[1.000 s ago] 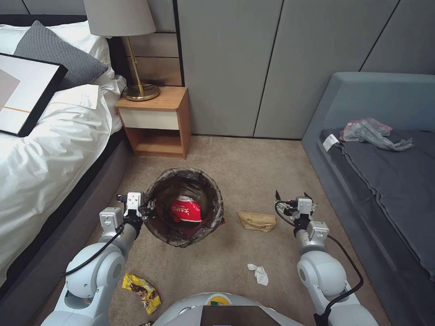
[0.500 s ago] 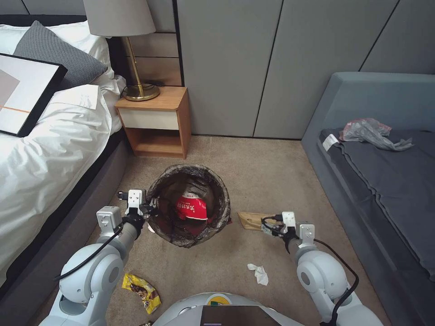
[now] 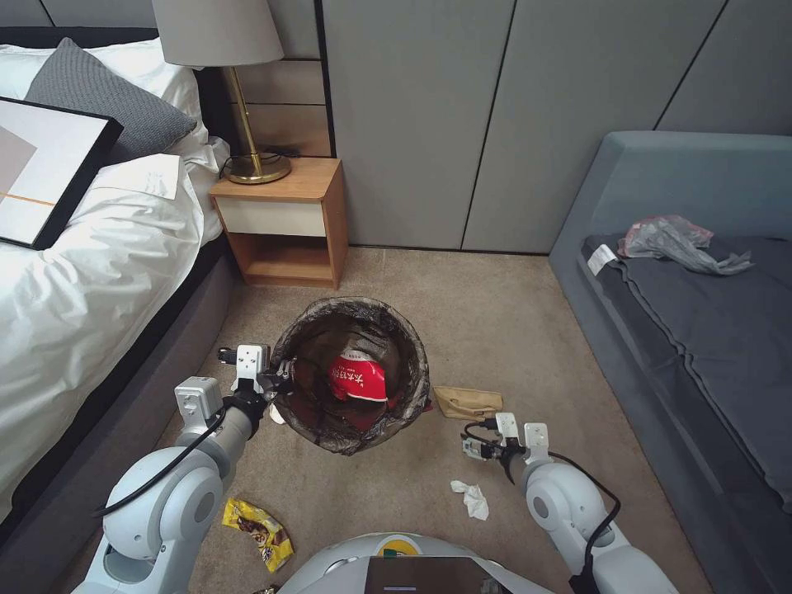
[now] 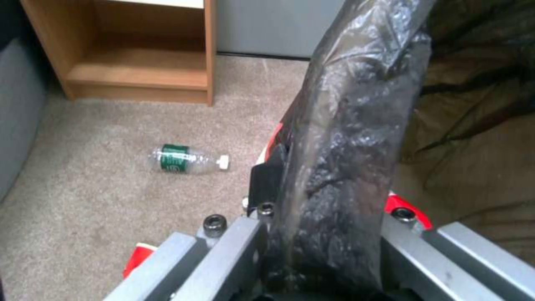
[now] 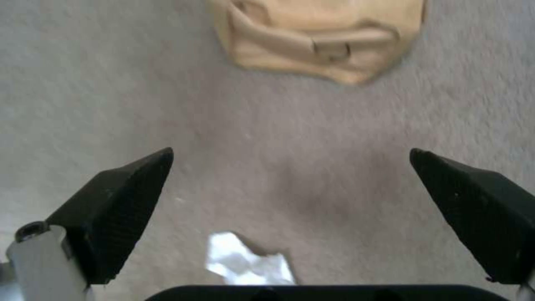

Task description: Pick up the trash bin, then pick up the garbage from the floor and place it into the trash bin.

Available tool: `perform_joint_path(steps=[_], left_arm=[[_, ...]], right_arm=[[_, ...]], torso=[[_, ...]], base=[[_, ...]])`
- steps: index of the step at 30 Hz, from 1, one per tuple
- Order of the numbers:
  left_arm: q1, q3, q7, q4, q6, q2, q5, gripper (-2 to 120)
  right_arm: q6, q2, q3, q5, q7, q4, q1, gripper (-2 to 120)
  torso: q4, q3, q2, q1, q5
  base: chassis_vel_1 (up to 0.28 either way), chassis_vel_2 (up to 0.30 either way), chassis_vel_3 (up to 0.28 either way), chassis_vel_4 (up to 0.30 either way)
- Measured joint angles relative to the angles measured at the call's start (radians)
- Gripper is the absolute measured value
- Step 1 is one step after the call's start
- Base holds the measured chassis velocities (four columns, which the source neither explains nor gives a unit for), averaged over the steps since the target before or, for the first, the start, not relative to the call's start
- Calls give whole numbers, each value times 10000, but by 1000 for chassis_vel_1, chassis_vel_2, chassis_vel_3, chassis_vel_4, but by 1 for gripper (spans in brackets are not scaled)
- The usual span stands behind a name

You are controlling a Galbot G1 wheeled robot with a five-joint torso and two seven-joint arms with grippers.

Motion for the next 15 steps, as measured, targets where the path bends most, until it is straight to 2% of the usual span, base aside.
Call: perform_joint_path(steps=[15], left_arm=[[-27,37,3,136,8,-25,27,0]], right_arm=[[64,125,-218,-211,-16,-876,-126,100]], torso=[[0,0,0,0,-1]], base=[[0,0,0,0]])
